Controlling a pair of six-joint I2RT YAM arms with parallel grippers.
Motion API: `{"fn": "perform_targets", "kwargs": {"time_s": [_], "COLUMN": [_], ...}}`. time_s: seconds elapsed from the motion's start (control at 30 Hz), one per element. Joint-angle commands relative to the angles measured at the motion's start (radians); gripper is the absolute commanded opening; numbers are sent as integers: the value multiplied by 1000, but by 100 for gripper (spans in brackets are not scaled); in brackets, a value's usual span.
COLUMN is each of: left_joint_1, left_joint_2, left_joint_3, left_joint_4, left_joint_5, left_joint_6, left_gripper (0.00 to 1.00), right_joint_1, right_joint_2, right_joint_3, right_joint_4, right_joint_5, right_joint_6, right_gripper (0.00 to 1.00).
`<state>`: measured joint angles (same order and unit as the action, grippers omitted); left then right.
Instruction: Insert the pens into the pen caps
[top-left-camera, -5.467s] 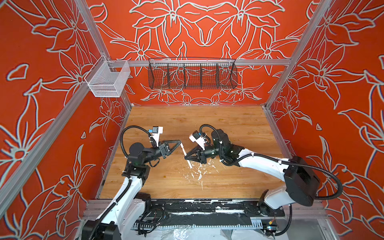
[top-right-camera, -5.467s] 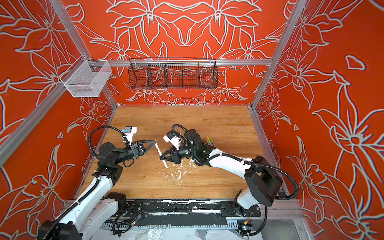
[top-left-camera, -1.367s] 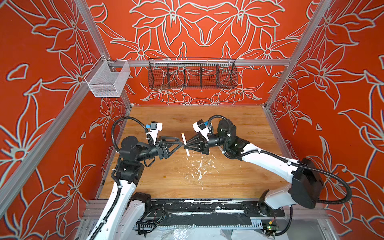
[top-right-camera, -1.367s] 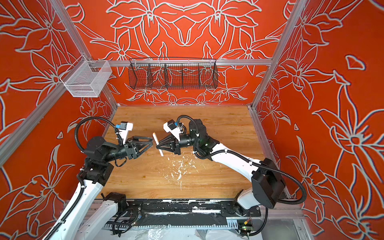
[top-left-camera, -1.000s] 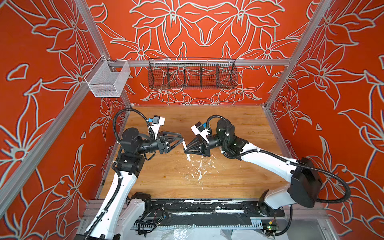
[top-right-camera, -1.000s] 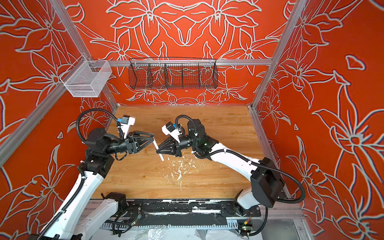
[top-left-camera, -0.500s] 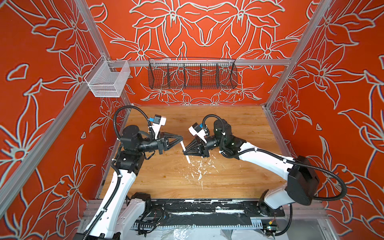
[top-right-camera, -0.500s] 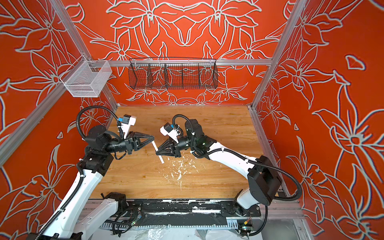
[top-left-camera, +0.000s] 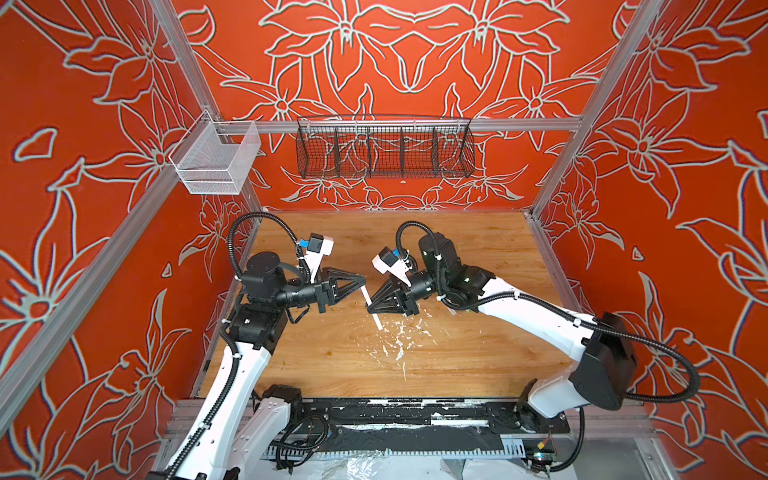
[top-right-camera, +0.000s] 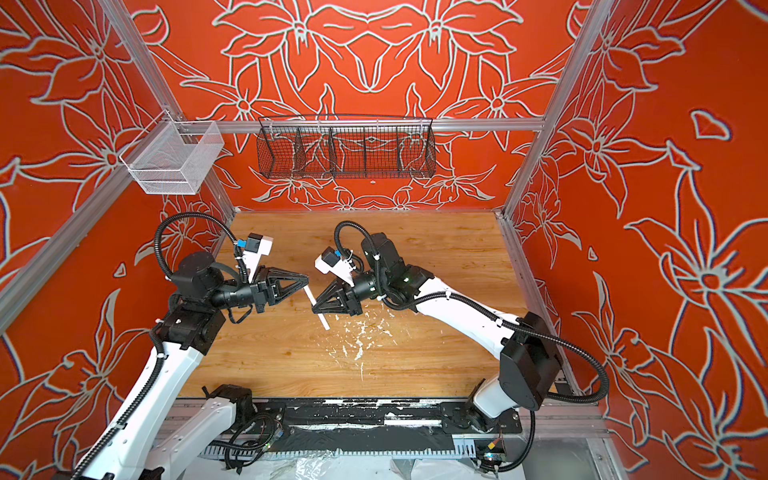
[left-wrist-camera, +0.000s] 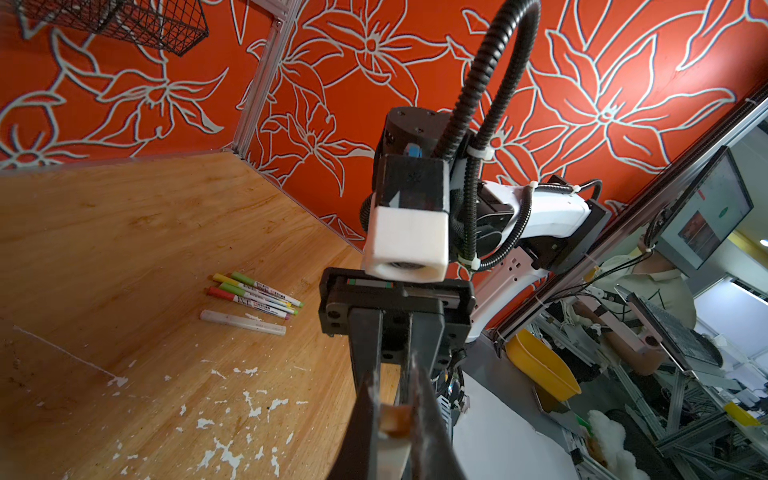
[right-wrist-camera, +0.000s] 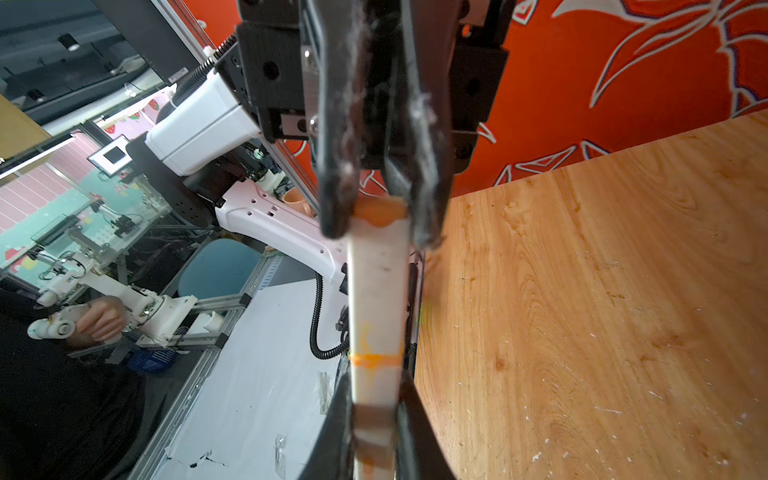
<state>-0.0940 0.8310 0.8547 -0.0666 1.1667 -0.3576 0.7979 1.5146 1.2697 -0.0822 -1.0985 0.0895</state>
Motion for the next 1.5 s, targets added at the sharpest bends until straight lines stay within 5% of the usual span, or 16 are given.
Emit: {"fn": "perform_targets", "kwargs": {"time_s": [0.0, 0.43, 0.53, 0.57, 0.63, 0.67, 0.83, 1.03, 1.2, 1.47], "left_joint_1": [-47, -44, -10, 19, 73, 97, 148, 150, 150, 151], "left_joint_2": [-12, -40, -19, -17, -26, -33, -81, -137, -166, -39], "left_joint_3": [-71, -92, -80, -73, -82, -90, -100, -112, -155, -157], "left_joint_4": [-187, -64, 52, 73, 146, 173, 48, -171, -235, -208], "left_joint_5": [72, 56, 31, -2, -42, -64, -187, -503, -921, -1113], "left_joint_6": [30, -63, -153, -179, -240, -262, -200, -96, -46, -64], "left_gripper": [0, 0, 12, 18, 57, 67, 100, 97, 97, 97], "right_joint_1": [-4, -6, -6, -7, -12, -15, -45, -111, -174, -235], "right_joint_2": [-28, 10, 6, 0, -10, -6, 68, 240, 389, 508], "right_joint_3": [151, 190, 124, 90, 25, 2, -35, 61, 133, 165], "right_joint_4": [78, -65, -147, -166, -189, -211, -322, -494, -565, -619], "right_joint_5": [65, 15, 53, 78, 166, 214, 487, 827, 961, 1048], "right_joint_6": [-132, -184, -211, -219, -207, -203, -98, 1, -20, -52], "right_gripper": [0, 0, 0, 0, 0, 0, 0, 0, 0, 3]}}
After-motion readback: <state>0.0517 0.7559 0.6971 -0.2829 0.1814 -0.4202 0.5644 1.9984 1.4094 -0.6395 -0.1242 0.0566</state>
